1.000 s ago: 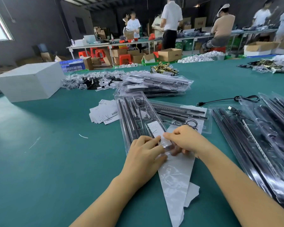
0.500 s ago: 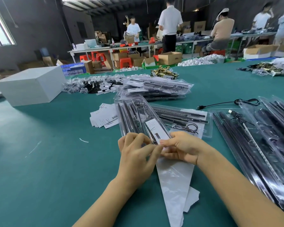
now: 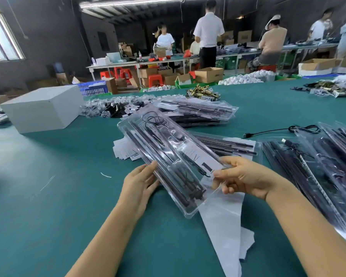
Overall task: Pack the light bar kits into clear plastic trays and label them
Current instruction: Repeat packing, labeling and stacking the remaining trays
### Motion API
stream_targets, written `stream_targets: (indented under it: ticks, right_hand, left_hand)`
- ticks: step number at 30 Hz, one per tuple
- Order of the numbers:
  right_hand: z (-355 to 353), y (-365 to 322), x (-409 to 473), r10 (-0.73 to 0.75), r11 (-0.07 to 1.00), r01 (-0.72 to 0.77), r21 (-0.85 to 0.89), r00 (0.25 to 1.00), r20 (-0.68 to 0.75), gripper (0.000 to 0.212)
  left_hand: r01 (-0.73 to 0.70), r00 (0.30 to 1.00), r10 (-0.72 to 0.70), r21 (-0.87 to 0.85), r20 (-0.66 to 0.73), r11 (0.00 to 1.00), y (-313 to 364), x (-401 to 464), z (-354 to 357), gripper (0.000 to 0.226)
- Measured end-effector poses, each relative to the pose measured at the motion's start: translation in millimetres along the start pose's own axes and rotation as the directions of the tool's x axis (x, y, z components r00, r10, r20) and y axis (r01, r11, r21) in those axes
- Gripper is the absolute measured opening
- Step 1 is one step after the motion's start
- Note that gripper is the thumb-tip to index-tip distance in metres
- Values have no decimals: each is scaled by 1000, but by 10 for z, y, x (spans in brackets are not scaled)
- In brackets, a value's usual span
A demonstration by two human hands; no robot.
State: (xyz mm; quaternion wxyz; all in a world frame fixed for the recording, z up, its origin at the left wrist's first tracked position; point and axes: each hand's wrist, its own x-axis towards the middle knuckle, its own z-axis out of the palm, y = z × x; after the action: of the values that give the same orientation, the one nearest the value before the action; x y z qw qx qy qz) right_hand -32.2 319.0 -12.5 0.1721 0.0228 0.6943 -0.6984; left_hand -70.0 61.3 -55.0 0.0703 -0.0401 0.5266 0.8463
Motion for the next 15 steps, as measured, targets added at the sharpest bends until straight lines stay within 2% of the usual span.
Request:
stream_targets:
  ticks: [2,4,7,11,15]
  right_hand:
    - [0,27,27,-15,999,14,-36,999,-35,65]
    - [2,35,46,-50,995,45,-85,997,-60,64]
    - [31,49,85,-100,990,89,-110,990,-96,36]
    - [129,155,229,-175,983,147,-108,927,-332,9]
    - [222,221,332,-160,984,179,-5,869,-468,5]
  left_hand:
    - [106,991,-94,-127,97,986,24,14,-12,34]
    - [169,978,-149,-133,147,977,47,18,-4,35]
    - [143,980,-132,-70,147,987,60,11,24,50]
    - [76,987,-55,-133,153,988,14,9,42,59]
    - [49,986,-14,-206,168,977,-29,5,76,58]
